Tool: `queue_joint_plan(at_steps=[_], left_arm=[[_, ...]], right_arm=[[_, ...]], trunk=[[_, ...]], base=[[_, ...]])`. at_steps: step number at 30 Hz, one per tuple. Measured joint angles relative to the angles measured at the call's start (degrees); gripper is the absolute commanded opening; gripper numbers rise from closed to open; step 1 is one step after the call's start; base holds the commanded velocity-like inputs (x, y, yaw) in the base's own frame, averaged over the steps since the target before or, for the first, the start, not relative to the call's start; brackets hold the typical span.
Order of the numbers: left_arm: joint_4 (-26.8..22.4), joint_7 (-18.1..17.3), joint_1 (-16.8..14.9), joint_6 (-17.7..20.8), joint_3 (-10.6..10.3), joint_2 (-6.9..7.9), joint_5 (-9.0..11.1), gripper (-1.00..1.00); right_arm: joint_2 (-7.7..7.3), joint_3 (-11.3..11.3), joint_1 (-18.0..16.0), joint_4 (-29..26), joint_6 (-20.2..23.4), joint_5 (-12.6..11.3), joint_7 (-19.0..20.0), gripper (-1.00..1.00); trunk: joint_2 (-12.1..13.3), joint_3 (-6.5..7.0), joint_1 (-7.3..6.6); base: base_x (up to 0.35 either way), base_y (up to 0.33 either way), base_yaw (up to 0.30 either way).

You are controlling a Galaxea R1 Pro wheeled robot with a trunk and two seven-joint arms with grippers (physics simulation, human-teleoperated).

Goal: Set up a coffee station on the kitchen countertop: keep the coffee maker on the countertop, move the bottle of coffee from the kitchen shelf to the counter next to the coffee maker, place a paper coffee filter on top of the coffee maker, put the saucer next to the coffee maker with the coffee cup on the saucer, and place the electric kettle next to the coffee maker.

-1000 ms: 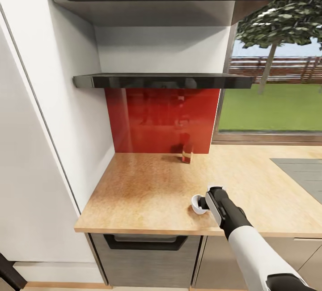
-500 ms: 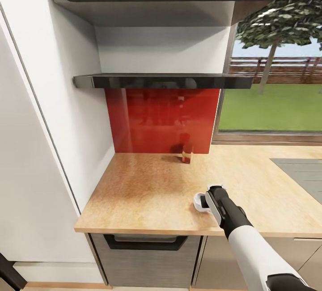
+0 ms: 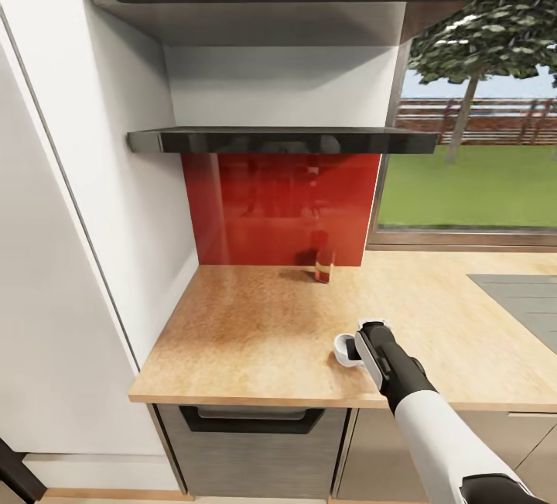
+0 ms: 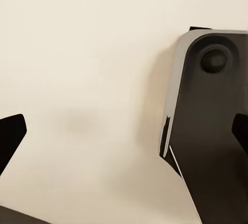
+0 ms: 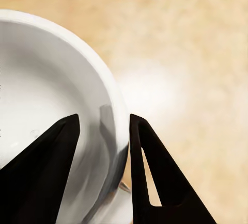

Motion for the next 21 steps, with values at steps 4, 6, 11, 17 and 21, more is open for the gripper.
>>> queue_joint_plan(at_steps=[4, 6, 11, 17, 21], left_arm=[[0.0, 0.0, 0.0, 0.0, -0.1, 0.0, 0.0, 1.0], [0.0, 0.0, 0.0, 0.0, -0.1, 0.0, 0.0, 1.0], [0.0, 0.0, 0.0, 0.0, -0.2, 0.0, 0.0, 1.0], [-0.1, -0.1, 0.0, -0.1, 0.1, -0.04, 0.0, 1.0], [-0.5, -0.1, 0.0, -0.3, 0.2, -0.29, 0.0, 1.0]], right_arm=[[0.0, 0.0, 0.0, 0.0, 0.0, -0.2, 0.0, -1.0], [0.0, -0.1, 0.0, 0.0, 0.0, -0.2, -0.1, -1.0], [-0.03, -0.1, 0.0, -0.3, 0.0, -0.5, -0.2, -1.0], [-0.16, -0.1, 0.0, -4.4, 0.2, 0.9, -0.2, -1.0], [-0.69, -0.1, 0.0, -7.9, 0.1, 3.6, -0.4, -1.0]], trunk=[[0.0, 0.0, 0.0], [0.0, 0.0, 0.0], [0.0, -0.01, 0.01], [0.0, -0.01, 0.01], [0.0, -0.01, 0.01]], base=[[0.0, 0.0, 0.0], [0.0, 0.0, 0.0], [0.0, 0.0, 0.0], [0.0, 0.0, 0.0], [0.0, 0.0, 0.0]])
